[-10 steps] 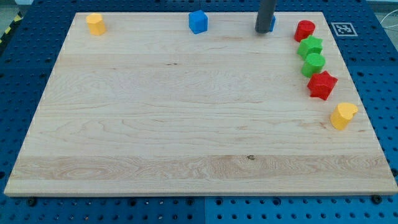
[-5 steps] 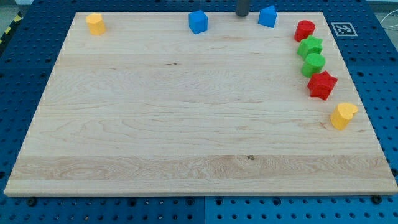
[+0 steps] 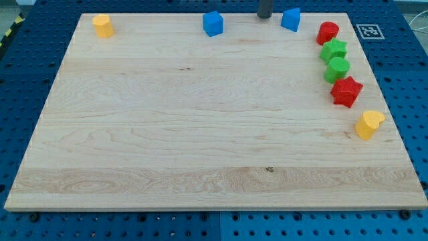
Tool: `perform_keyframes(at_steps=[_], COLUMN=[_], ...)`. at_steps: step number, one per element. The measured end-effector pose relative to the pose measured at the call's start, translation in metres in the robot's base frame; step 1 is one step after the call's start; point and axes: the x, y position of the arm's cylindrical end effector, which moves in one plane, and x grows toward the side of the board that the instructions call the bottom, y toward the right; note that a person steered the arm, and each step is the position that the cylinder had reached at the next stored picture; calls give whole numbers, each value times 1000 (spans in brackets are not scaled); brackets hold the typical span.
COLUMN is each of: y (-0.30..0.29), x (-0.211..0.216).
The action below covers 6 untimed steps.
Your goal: Slide the blue triangle closer to the red circle
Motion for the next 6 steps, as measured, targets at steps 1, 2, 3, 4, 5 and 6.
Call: perform_keyframes(at_steps=[1,2,3,4,5,6], y=[16,9,15,42,66,74], x=[3,14,19,21,21,24])
